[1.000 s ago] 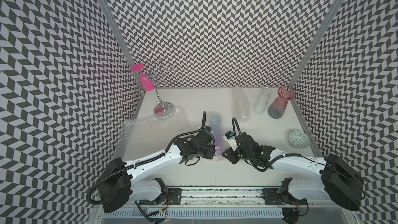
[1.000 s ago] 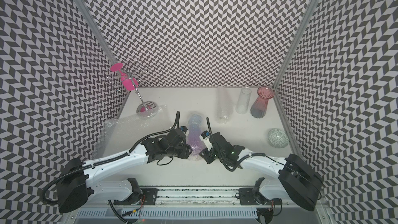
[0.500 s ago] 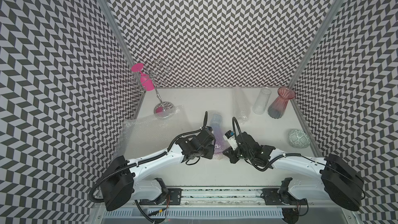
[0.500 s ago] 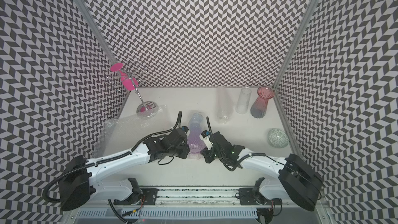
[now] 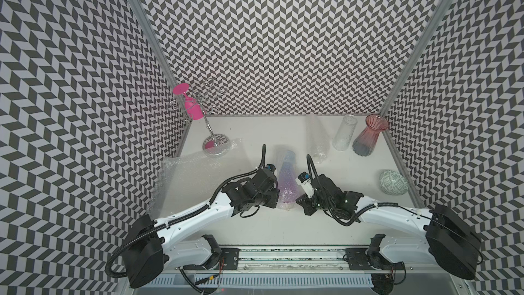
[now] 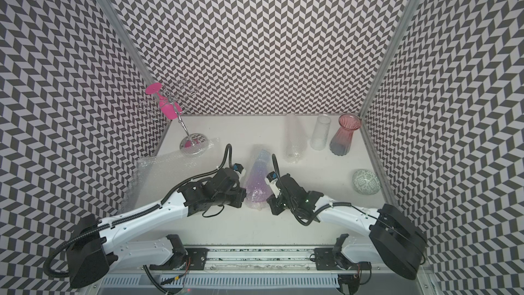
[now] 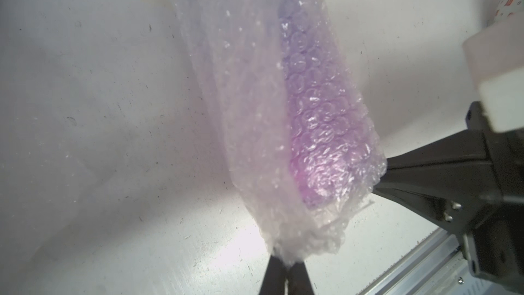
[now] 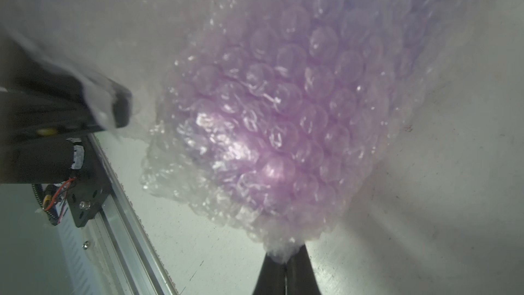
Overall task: Unwrap the vase from the bubble wrap
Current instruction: Unwrap the bubble wrap at the center of the board.
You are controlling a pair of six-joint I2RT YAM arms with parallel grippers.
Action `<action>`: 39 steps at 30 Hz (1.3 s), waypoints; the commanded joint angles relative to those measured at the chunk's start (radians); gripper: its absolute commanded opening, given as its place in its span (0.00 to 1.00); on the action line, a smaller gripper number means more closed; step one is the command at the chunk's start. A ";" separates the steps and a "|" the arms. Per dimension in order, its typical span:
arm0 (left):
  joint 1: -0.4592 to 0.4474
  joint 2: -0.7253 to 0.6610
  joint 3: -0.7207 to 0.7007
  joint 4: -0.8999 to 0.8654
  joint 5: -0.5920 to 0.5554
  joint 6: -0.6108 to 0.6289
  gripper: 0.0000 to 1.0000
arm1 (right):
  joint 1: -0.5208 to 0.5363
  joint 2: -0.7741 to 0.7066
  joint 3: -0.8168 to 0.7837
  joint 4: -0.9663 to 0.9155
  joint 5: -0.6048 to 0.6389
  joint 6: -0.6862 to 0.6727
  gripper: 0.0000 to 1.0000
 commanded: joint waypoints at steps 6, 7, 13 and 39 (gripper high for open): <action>0.020 -0.050 -0.032 0.001 0.068 -0.021 0.08 | 0.001 -0.100 0.014 -0.025 0.047 -0.016 0.01; 0.020 -0.051 -0.039 0.004 0.088 -0.020 0.13 | 0.001 -0.112 0.014 -0.031 0.050 -0.012 0.01; 0.023 -0.073 -0.014 -0.049 0.117 -0.037 0.45 | 0.001 -0.201 0.047 -0.097 0.052 0.011 0.16; 0.508 0.387 0.425 -0.018 0.220 0.308 0.62 | -0.209 0.355 0.557 -0.112 -0.185 -0.061 0.86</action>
